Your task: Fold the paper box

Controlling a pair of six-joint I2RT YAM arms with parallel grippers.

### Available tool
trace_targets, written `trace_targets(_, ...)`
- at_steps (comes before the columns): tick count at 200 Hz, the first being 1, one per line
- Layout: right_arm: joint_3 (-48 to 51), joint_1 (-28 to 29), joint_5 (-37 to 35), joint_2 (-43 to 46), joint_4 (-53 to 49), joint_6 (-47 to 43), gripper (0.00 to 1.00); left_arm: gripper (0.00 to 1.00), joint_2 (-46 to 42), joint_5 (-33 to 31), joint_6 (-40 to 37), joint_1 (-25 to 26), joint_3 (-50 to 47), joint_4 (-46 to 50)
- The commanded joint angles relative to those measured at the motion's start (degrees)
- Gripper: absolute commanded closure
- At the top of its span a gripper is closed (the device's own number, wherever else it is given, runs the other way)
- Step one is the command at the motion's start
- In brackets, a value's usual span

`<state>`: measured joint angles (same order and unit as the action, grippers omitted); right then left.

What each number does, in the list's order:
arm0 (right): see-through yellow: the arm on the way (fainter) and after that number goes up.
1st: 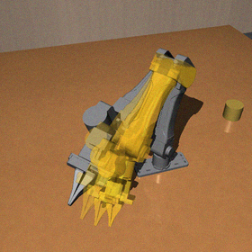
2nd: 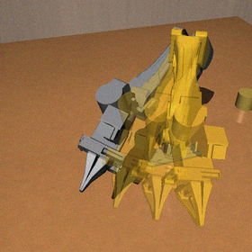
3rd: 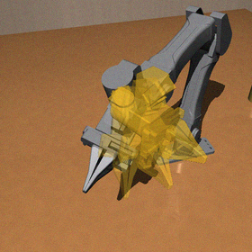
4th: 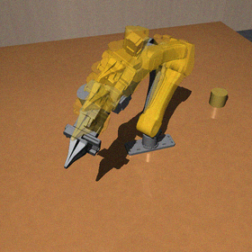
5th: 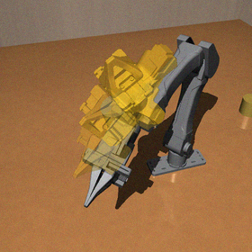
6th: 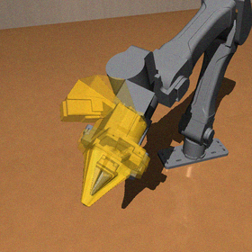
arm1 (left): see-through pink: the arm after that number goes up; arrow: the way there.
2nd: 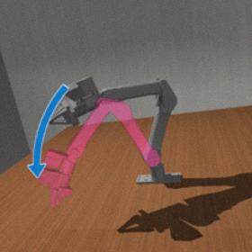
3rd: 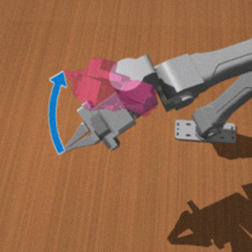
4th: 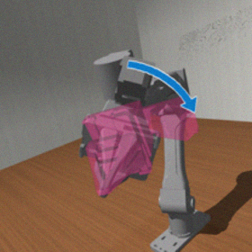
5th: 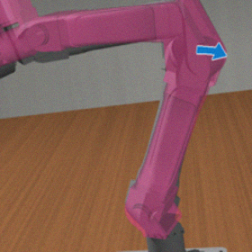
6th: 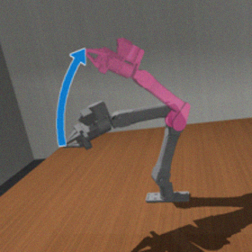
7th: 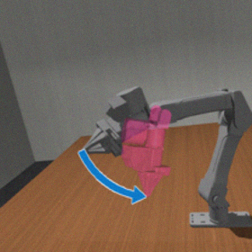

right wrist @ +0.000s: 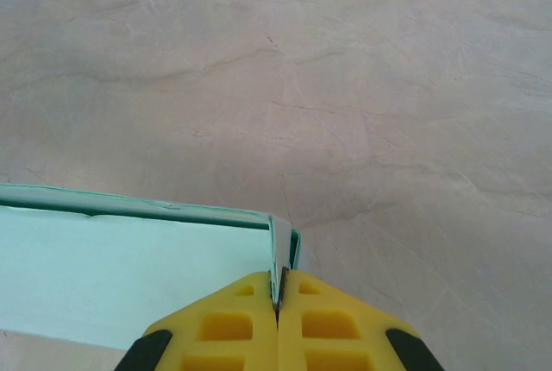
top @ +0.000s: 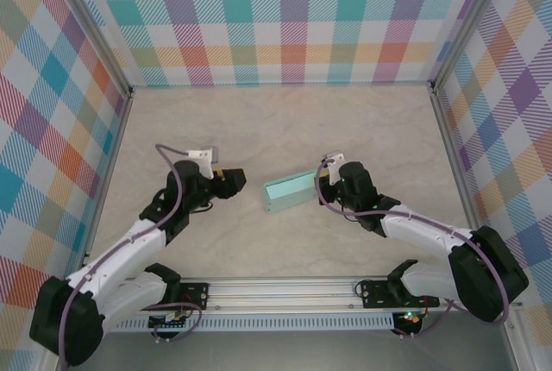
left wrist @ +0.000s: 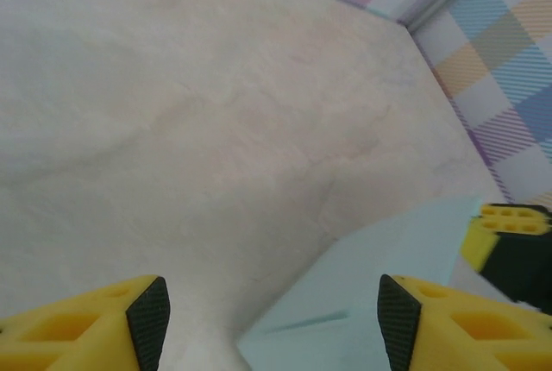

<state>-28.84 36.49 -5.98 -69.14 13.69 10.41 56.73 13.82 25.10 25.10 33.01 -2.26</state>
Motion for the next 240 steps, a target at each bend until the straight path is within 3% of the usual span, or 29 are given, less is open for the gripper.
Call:
trace_targets(1, 1.1, 1.4, -3.5, -0.8, -6.3, 3.0, 1.0, 0.35, 3.7, 14.4, 8.9, 0.0, 6.6, 12.1)
trace_targets(14, 1.1, 1.9, -5.7, -1.0, -6.2, 5.3, 1.0, 0.36, 2.3, 15.8, 9.5, 2.3, 7.1, 9.5)
trace_targets(33, 1.1, 2.6, -8.1, -1.1, -6.3, 7.9, 1.0, 0.4, 1.7, 11.8, 7.6, 5.2, 7.8, 11.6)
trace_targets(57, 0.8, 3.9, -10.4, -1.1, -7.5, 9.8, 1.0, 0.6, 6.4, 14.8, 7.2, 5.6, 8.9, 13.2)
trace_targets(92, 0.6, 5.7, -13.5, -1.2, -9.3, 13.3, 1.0, 0.57, 8.9, 11.3, 4.4, 6.5, 11.8, 15.4)
trace_targets(120, -1.7, 7.1, -16.1, -3.0, -11.7, 14.9, 1.0, 0.57, 9.2, 7.7, -4.2, 5.9, 16.4, 19.2)
trace_targets(141, -2.8, 8.1, -17.7, -4.0, -12.9, 16.6, 1.0, 0.38, 8.9, 5.0, -12.8, 4.8, 21.1, 22.2)
trace_targets(156, -3.1, 8.7, -18.5, -4.7, -13.2, 17.9, 1.0, 0.31, 11.4, 3.9, -21.2, 4.9, 23.9, 24.8)
trace_targets(180, -4.1, 9.3, -19.1, -6.5, -14.0, 19.4, 1.0, 0.38, 18.2, 1.0, -31.3, 4.9, 25.7, 28.8)
trace_targets(240, -5.5, 10.1, -20.6, -7.3, -16.0, 21.8, 1.0, 0.53, 23.1, -5.6, -32.4, 6.1, 23.8, 25.8)
